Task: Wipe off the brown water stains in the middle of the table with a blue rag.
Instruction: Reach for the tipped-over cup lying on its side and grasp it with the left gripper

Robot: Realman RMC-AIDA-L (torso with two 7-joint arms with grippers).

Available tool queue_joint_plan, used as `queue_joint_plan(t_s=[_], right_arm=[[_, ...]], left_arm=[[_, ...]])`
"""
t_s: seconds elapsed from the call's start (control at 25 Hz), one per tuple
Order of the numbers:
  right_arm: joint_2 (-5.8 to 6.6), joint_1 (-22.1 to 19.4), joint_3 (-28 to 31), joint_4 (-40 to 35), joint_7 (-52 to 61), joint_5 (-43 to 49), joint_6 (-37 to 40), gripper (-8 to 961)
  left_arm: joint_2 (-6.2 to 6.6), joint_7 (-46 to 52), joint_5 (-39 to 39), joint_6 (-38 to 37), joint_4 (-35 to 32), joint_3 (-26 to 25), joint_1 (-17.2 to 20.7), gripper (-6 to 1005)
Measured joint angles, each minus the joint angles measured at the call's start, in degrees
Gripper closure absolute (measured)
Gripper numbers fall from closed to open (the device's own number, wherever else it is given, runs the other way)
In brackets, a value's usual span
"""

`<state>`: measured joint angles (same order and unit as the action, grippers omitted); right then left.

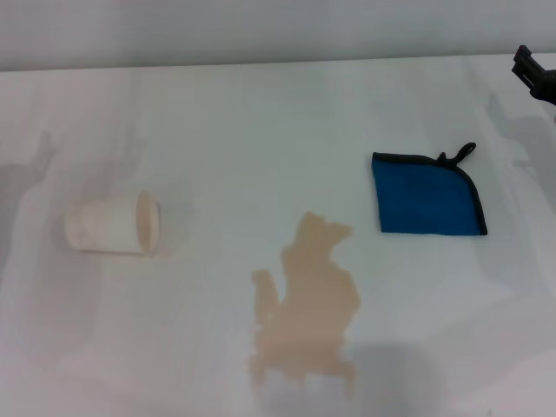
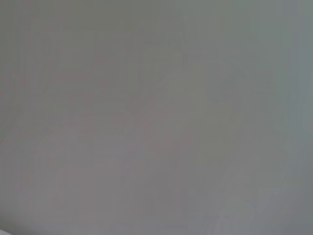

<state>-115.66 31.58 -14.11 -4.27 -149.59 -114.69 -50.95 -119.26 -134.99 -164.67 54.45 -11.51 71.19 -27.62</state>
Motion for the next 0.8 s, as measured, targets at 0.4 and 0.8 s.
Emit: queue_joint_plan(t_s=[0.4, 0.8], right_arm=[[0.1, 0.6, -0.1, -0.2, 0.0, 0.0, 0.4, 85], [0.17, 1.1, 0.0, -0.3, 0.0, 0.0, 1.0, 86]], left_arm=[[0.07, 0.0, 0.1, -0.1, 0.0, 0.0, -0.1, 122], [0.49, -0.3, 2.0, 0.3, -0.7, 0.4, -0.7, 122]])
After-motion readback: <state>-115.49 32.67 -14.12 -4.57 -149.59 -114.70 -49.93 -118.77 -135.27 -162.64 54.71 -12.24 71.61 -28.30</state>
